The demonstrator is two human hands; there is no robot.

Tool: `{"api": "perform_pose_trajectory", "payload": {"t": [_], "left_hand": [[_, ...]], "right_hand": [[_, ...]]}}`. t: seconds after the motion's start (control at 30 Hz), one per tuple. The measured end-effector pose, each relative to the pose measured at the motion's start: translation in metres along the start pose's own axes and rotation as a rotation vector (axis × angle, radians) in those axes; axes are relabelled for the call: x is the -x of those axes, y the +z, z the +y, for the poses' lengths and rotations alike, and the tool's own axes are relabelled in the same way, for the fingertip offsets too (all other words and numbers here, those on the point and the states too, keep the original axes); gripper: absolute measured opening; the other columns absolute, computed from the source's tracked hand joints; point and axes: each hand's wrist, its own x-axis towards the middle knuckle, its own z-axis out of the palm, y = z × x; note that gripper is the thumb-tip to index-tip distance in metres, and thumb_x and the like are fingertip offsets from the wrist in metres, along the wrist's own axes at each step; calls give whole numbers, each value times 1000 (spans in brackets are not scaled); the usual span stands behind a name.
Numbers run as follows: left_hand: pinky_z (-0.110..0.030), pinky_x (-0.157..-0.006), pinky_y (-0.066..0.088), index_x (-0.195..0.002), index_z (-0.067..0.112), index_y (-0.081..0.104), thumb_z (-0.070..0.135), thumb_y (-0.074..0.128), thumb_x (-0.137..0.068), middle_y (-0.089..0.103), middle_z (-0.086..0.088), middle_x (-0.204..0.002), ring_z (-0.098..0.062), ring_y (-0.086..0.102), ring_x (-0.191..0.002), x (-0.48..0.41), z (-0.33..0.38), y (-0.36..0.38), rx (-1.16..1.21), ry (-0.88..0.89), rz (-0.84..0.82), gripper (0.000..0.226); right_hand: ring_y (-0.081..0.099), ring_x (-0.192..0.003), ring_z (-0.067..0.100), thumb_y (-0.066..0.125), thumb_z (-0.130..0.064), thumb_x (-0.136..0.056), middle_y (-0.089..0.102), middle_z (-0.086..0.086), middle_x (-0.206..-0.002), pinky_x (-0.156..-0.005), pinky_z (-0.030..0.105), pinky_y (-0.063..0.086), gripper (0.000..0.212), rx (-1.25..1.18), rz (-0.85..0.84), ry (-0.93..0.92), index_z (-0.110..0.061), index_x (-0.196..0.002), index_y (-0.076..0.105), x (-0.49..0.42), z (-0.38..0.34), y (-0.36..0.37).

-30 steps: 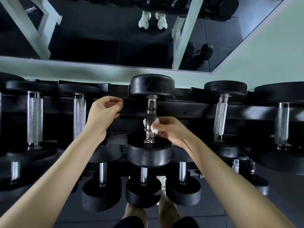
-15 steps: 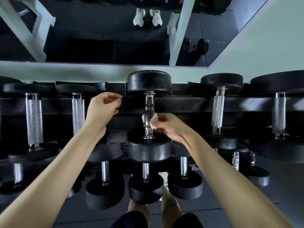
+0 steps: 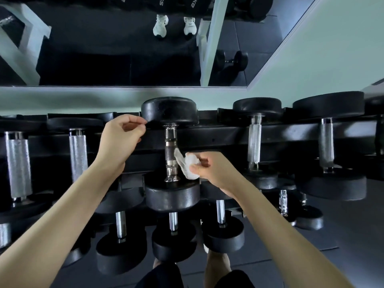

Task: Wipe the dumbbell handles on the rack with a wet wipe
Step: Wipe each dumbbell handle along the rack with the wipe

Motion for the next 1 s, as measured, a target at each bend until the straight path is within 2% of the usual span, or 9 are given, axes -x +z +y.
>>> {"api": "perform_pose_trajectory", "payload": {"t": [0.1, 0.23, 0.37, 0.4, 0.47, 0.53, 0.73, 0.87, 1.0], "left_hand": [[-33, -84, 54, -80, 28, 66, 5, 60, -87, 68, 5, -88, -15, 65, -90, 14, 13, 10, -31, 66, 98, 25], [-33, -86, 53, -88, 27, 68, 10, 62, -86, 68, 10, -88, -11, 65, -88, 40, 31, 45, -117, 141, 85, 17], [-37, -84, 54, -89, 28, 68, 10, 61, -86, 68, 11, -85, -11, 65, -85, 59, 30, 103, -146, 135, 33, 20], [-41, -84, 55, -86, 31, 68, 8, 61, -86, 69, 11, -83, -13, 66, -84, 64, 28, 119, -140, 124, 18, 24], [-46, -82, 55, -78, 38, 68, 6, 61, -84, 70, 11, -79, -15, 67, -81, 72, 22, 150, -122, 104, -18, 34], [-47, -82, 55, -76, 39, 68, 5, 61, -83, 70, 9, -79, -18, 67, -80, 81, 19, 178, -93, 75, -50, 35], [-43, -84, 55, -83, 26, 69, 5, 57, -86, 69, 4, -83, -17, 64, -80, 95, 16, 211, 14, -64, 51, 24], [-30, -77, 51, -95, 19, 68, 14, 65, -82, 67, 5, -84, -19, 64, -82, 94, 5, 209, -236, -142, -44, 14], [-28, -91, 47, -113, 15, 64, 39, 78, -71, 66, 2, -106, -15, 61, -101, 95, -10, 203, -452, -252, -238, 50]], "right_hand": [[59, -103, -3, 56, -10, -92, 64, -14, -120, -92, 16, 47, 28, -155, 79, -13, -20, -117, 64, 29, -3, -36], [60, -107, -1, 56, -13, -93, 68, -13, -112, -101, 26, 44, 40, -192, 246, -36, -22, -132, 54, 60, 10, -96], [60, -96, -2, 50, -17, -95, 65, -12, -112, -84, 16, 46, 44, 59, 495, -88, -18, -139, 45, 56, 33, -135], [59, -91, -4, 49, -18, -95, 65, -10, -108, -79, 16, 47, 39, 80, 501, -110, -19, -134, 50, 51, 40, -140], [48, -63, -4, 47, -17, -94, 56, -8, -76, -63, 18, 41, 11, 87, 455, -150, -20, -95, 57, 36, 52, -144], [40, -55, 4, 46, -15, -93, 49, 0, -65, -55, 19, 37, 18, 107, 420, -167, -12, -75, 47, 15, 62, -140], [53, -66, 10, 53, -18, -94, 59, 1, -76, -60, 21, 42, 17, -43, 393, -50, -6, -87, 62, -24, 68, -141], [53, -62, 11, 59, -21, -89, 59, 2, -66, -61, 27, 42, 25, 83, 279, 12, -3, -73, 66, -4, 90, -132], [51, -56, 7, 61, -16, -86, 60, 1, -61, -55, 20, 39, 22, 82, 321, 10, -1, -71, 68, -7, 87, -130]]}}
